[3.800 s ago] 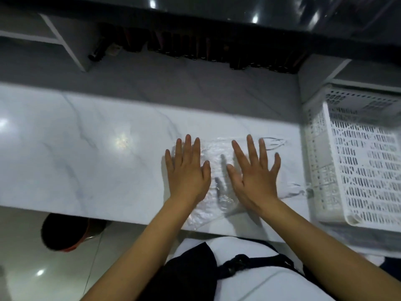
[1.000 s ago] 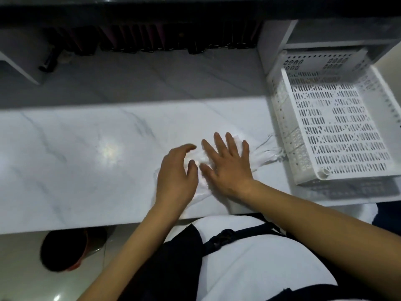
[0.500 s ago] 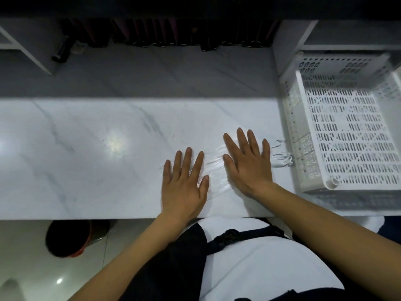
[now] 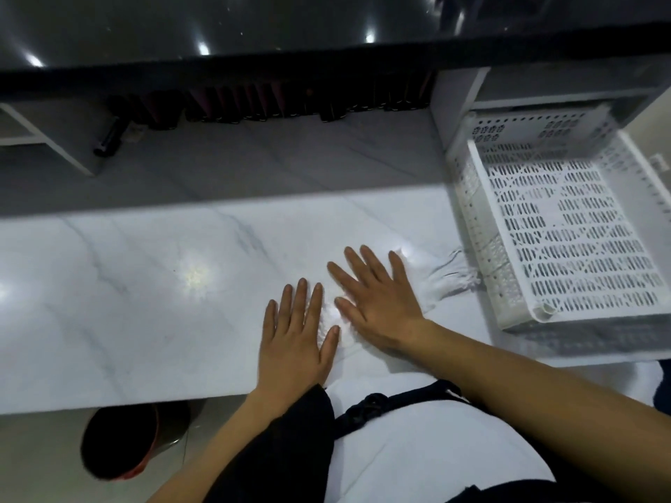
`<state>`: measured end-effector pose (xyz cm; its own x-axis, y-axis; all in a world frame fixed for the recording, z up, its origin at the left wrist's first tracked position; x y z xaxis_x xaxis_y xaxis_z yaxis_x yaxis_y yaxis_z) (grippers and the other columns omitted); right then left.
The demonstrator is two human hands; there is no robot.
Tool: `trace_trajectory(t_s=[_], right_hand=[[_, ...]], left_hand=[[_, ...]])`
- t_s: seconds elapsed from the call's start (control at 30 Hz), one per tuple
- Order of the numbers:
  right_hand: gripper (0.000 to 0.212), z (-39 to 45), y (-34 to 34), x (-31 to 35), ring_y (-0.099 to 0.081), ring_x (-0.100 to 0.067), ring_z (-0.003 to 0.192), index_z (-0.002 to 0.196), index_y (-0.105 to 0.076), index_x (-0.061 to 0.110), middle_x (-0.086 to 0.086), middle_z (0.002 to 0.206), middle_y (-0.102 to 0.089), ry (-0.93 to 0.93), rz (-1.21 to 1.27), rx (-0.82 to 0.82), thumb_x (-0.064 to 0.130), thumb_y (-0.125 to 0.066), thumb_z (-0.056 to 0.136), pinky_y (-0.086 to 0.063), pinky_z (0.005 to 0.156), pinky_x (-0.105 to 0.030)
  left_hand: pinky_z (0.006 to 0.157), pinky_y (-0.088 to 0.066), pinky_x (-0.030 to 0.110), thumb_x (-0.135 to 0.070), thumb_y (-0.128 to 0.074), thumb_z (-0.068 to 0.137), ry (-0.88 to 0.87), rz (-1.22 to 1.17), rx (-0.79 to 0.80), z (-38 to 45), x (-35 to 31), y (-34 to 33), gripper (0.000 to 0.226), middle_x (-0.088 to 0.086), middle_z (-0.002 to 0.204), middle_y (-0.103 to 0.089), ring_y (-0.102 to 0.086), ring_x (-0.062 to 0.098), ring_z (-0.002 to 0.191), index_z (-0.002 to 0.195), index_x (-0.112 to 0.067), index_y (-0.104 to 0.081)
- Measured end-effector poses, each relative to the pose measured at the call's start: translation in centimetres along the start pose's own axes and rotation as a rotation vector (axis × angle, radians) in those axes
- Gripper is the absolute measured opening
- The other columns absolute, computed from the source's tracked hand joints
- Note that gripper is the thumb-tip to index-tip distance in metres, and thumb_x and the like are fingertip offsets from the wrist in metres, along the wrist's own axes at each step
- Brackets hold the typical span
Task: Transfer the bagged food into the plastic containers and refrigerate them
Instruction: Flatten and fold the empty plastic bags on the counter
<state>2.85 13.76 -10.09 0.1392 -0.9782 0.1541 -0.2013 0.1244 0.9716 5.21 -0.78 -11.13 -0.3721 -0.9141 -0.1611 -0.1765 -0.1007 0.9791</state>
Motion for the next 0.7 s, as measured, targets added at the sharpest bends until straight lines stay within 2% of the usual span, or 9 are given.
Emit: trace_trajectory(t_s=[0.13,0.2,0.27,0.33,0.4,0.43,0.5,0.6,0.7], right_hand=[[0.061,-0.3,0.8,-5.6,0.014,-0.022,0.153,0.156,0.004,0.042,0.002,0.167,0.008,-0.174,0.02,-0.025,0.061,-0.01,0.1,0.01,0.12,-0.055],[0.062,-0.6,1.5,-7.7,0.015,-0.022,0.152,0.156,0.005,0.041,0.001,0.167,0.009,-0.239,0.049,-0.025,0.062,-0.01,0.1,0.011,0.12,-0.054],[0.063,-1.6,2.6,-8.3,0.016,-0.02,0.152,0.157,0.003,0.04,0.001,0.167,0.009,-0.258,0.068,-0.057,0.062,-0.012,0.1,0.009,0.121,-0.051],[0.063,-3.5,4.0,-6.9,0.014,-0.017,0.153,0.157,-0.004,0.04,0.003,0.167,0.005,-0.19,0.128,-0.117,0.063,-0.014,0.099,0.006,0.122,-0.048],[0.064,-5.9,4.9,-4.4,0.004,-0.017,0.154,0.157,-0.017,0.037,0.001,0.167,-0.008,-0.064,0.19,-0.172,0.062,-0.022,0.098,-0.002,0.122,-0.05],[0.064,-7.0,4.8,-3.4,-0.004,-0.02,0.154,0.156,-0.024,0.035,-0.001,0.166,-0.017,-0.01,0.204,-0.192,0.059,-0.029,0.097,-0.006,0.122,-0.051],[0.062,-8.3,3.8,-2.3,-0.019,-0.026,0.151,0.152,-0.035,0.032,-0.005,0.161,-0.031,0.052,0.185,-0.182,0.056,-0.039,0.095,-0.014,0.119,-0.053],[0.058,-8.4,1.6,-2.2,-0.038,-0.033,0.142,0.144,-0.048,0.03,-0.008,0.152,-0.045,0.041,0.116,-0.087,0.055,-0.043,0.091,-0.026,0.113,-0.058],[0.059,-8.4,0.7,-1.8,-0.047,-0.038,0.133,0.139,-0.054,0.027,-0.01,0.144,-0.053,0.033,0.069,-0.027,0.056,-0.044,0.088,-0.035,0.106,-0.06]], left_hand=[[0.124,-0.001,0.044,-0.064,-0.012,0.1,-0.042,-0.004,0.046,-0.4,0.2,0.0,0.07,0.003,0.168,-0.005,-0.005,0.026,0.155,0.16,-0.031,-0.006],[0.123,0.007,0.041,-0.067,-0.013,0.098,-0.058,-0.038,0.089,-0.4,0.5,0.2,0.07,-0.001,0.168,0.007,0.005,0.024,0.155,0.159,-0.035,0.001],[0.123,0.007,0.039,-0.066,-0.025,0.097,-0.072,-0.088,0.171,0.1,0.6,0.9,0.073,-0.003,0.167,0.013,0.01,0.023,0.155,0.159,-0.038,0.004],[0.122,-0.007,0.042,-0.061,-0.038,0.095,-0.07,-0.124,0.222,1.1,0.7,2.6,0.076,0.0,0.168,-0.006,-0.005,0.026,0.154,0.159,-0.037,-0.006],[0.115,-0.026,0.043,-0.053,-0.05,0.093,-0.055,-0.184,0.193,2.8,0.7,4.9,0.075,-0.001,0.157,-0.035,-0.03,0.028,0.144,0.157,-0.034,-0.018],[0.11,-0.034,0.042,-0.047,-0.056,0.092,-0.046,-0.212,0.186,3.7,0.7,5.7,0.074,-0.002,0.15,-0.043,-0.039,0.028,0.137,0.156,-0.032,-0.022],[0.101,-0.043,0.04,-0.039,-0.064,0.09,-0.032,-0.213,0.219,5.2,0.6,6.1,0.073,0.0,0.144,-0.046,-0.044,0.027,0.128,0.153,-0.031,-0.029],[0.088,-0.051,0.037,-0.032,-0.07,0.084,-0.021,-0.16,0.251,6.4,0.2,6.1,0.065,0.001,0.134,-0.046,-0.049,0.023,0.116,0.142,-0.031,-0.042],[0.082,-0.053,0.036,-0.029,-0.077,0.079,0.023,-0.197,0.28,7.3,0.3,5.7,0.058,-0.003,0.121,-0.053,-0.059,0.021,0.102,0.13,-0.031,-0.05]])
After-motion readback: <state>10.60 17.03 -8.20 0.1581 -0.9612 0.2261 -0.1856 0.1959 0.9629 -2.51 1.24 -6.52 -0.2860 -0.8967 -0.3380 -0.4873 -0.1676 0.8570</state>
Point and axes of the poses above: each hand's wrist, its own z-axis towards the middle knuckle, its own y-axis out of the back of the hand, x = y × z, the point moved 9 cm from there along z, towards the middle knuckle
